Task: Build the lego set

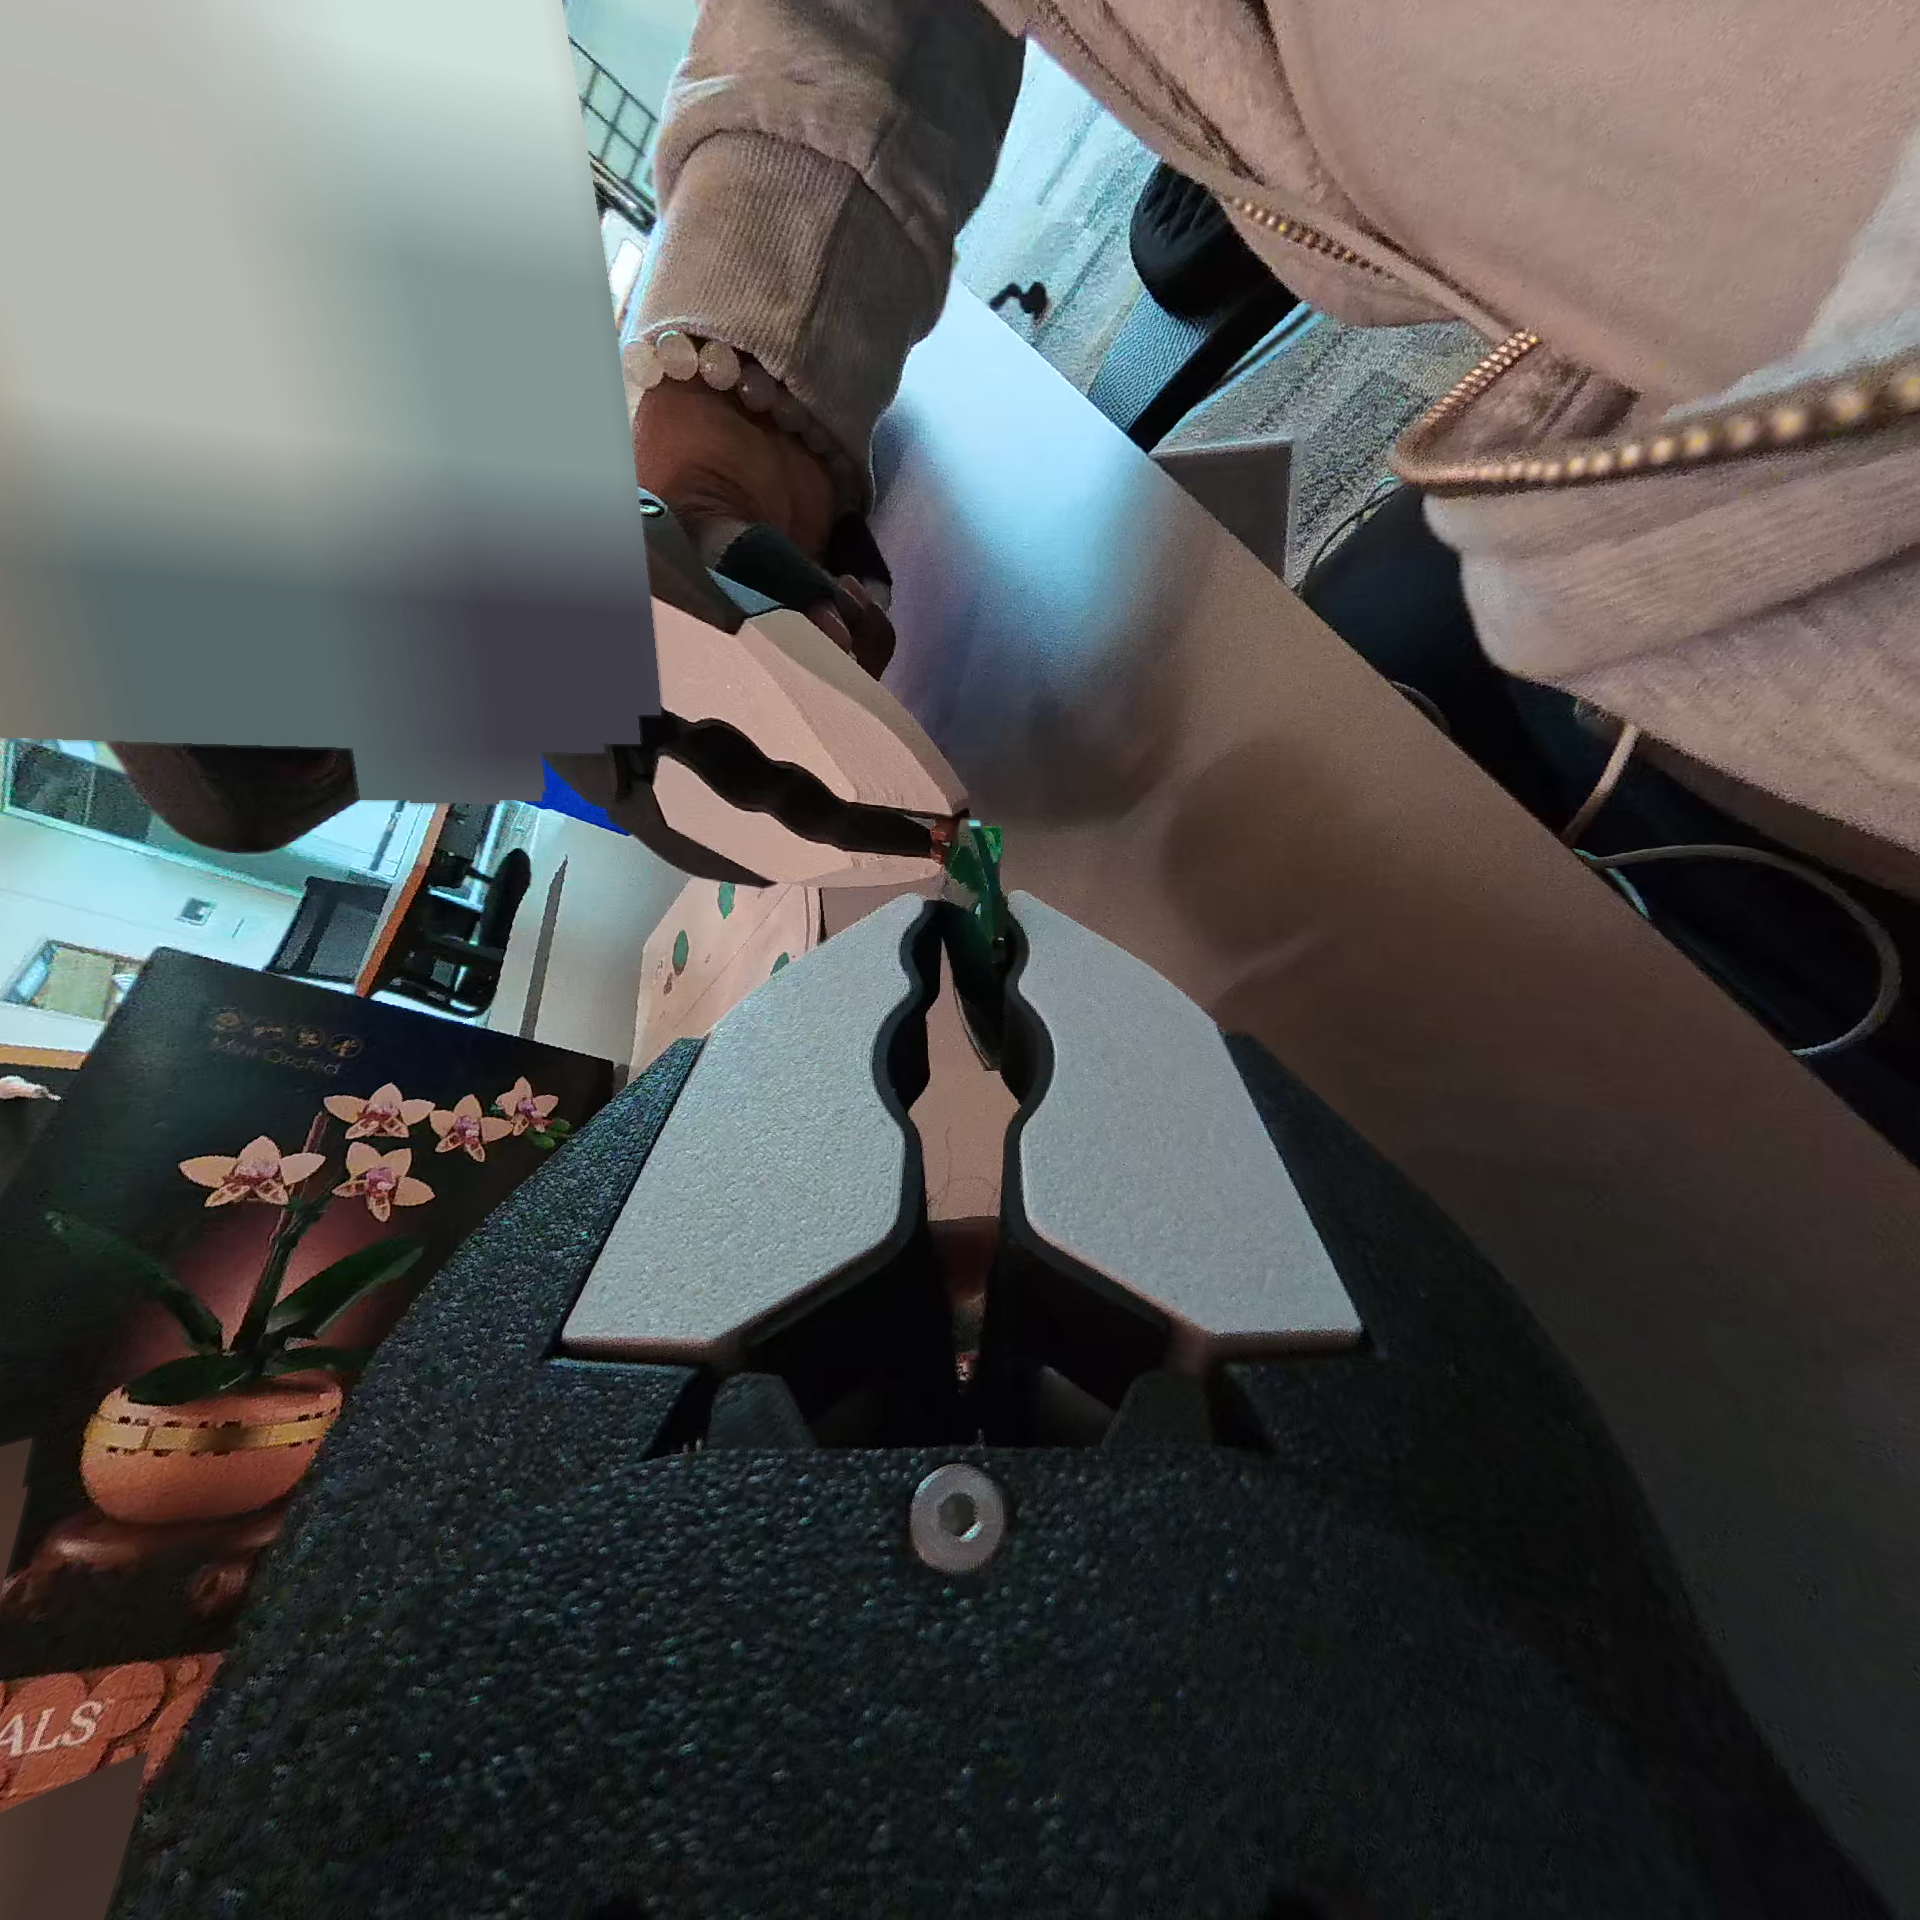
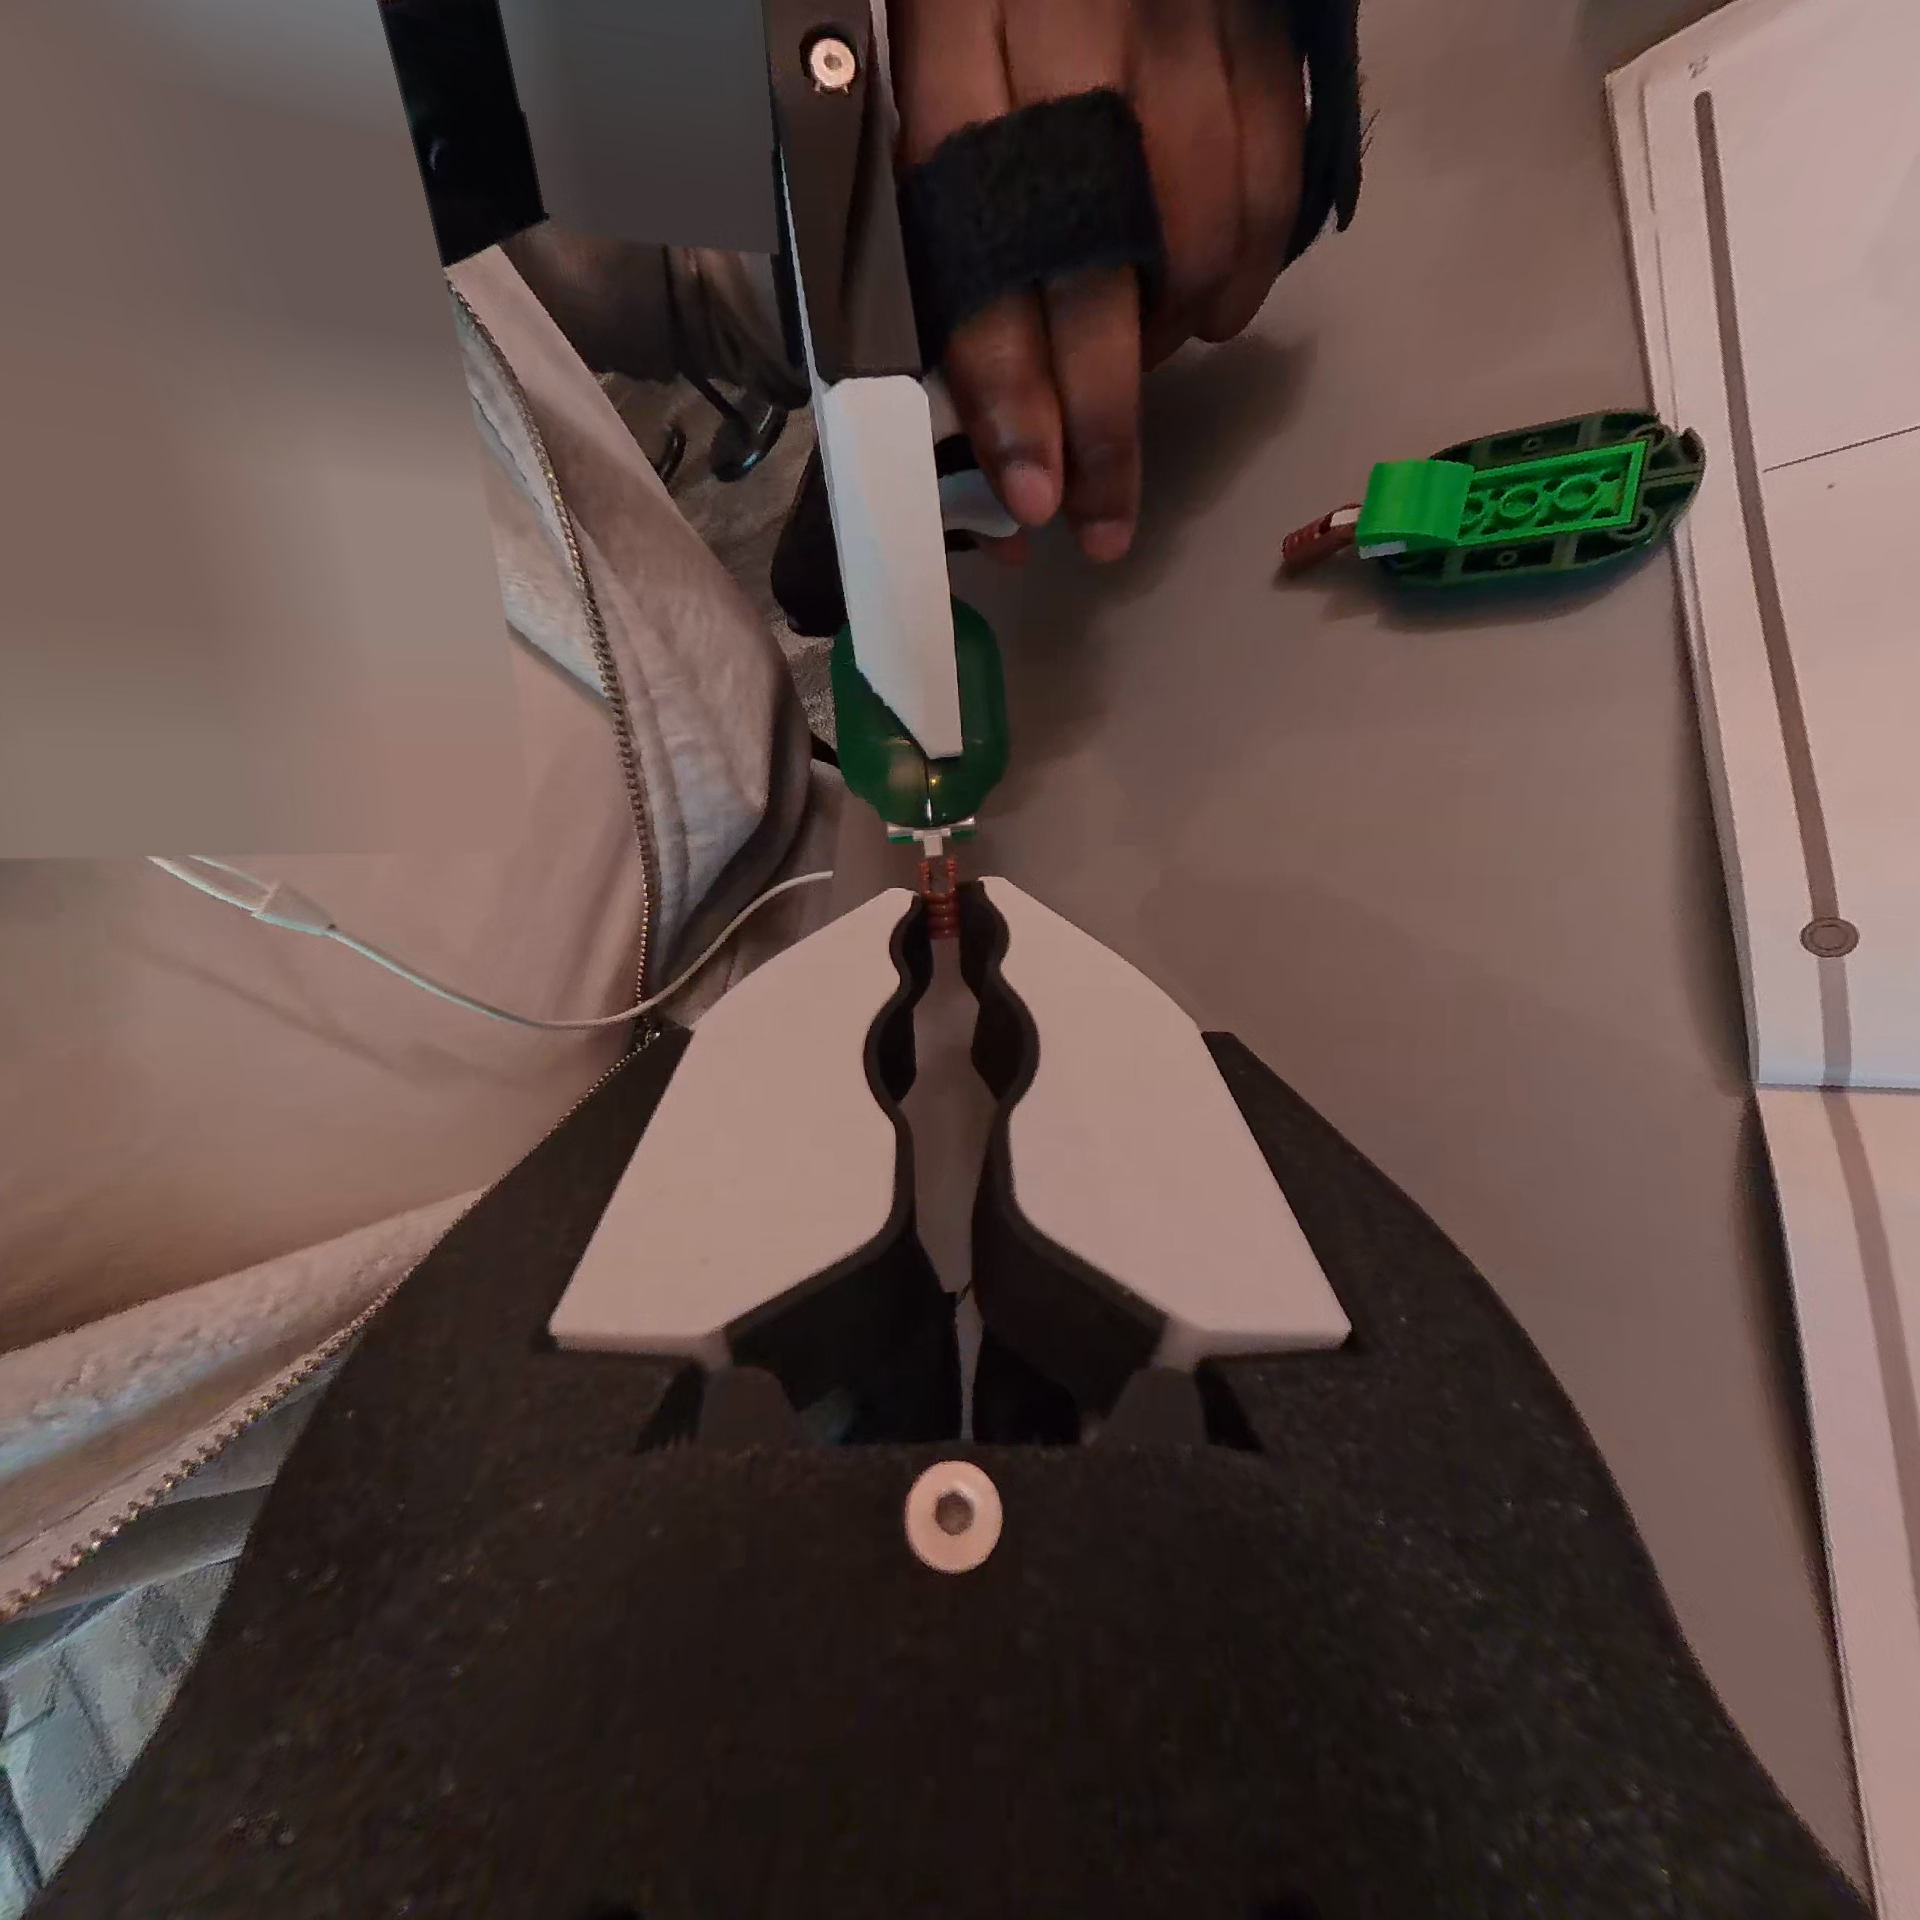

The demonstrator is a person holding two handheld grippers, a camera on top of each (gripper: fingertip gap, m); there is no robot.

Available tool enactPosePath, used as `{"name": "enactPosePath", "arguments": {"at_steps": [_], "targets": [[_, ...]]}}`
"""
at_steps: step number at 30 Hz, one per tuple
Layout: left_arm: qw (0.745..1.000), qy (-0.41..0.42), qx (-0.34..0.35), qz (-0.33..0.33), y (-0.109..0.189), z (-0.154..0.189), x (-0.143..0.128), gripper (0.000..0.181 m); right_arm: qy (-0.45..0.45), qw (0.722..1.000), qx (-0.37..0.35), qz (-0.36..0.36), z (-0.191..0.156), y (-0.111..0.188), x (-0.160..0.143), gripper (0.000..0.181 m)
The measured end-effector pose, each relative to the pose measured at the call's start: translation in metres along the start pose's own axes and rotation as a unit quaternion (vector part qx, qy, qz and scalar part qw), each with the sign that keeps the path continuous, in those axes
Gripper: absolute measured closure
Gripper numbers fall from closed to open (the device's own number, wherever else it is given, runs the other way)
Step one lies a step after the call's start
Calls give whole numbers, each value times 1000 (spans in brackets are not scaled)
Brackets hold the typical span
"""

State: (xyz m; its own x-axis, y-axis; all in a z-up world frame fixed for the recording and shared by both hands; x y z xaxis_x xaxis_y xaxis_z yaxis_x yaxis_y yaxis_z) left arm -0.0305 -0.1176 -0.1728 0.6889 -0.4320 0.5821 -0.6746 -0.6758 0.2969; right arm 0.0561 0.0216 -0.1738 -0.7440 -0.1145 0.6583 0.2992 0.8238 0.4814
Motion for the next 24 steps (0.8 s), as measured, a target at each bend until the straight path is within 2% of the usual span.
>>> {"name": "enactPosePath", "arguments": {"at_steps": [11, 17, 19, 24], "targets": [[1000, -3, -3, -5, -5, 7, 0, 173, 7, 1000, 5, -26, 6, -5, -3, 176], [1000, -10, -15, -12, -7, 12, 1, 173, -5, 999, 34, -10, 8, -7, -3, 176], [1000, -11, -15, -16, -7, 12, 0, 173, 9, 999, 16, -47, 8, -11, -6, 176], [1000, -6, -16, -14, -5, 14, 0, 173, 0, 999, 7, -31, 13, -5, -7, 176]]}}
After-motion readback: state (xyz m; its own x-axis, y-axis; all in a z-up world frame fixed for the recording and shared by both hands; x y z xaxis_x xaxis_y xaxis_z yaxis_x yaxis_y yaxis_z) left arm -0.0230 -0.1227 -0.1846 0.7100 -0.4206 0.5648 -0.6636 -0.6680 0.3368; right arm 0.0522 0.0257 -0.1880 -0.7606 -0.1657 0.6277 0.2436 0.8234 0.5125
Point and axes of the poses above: each gripper's, where its closed fingertips meet, y back along the fingers, x out of its top, z = x × y across the jaws, the point moved 9 cm from there along y, back along the fingers, and after that the axes turned 1 degree about x, right-handed, at the moved point
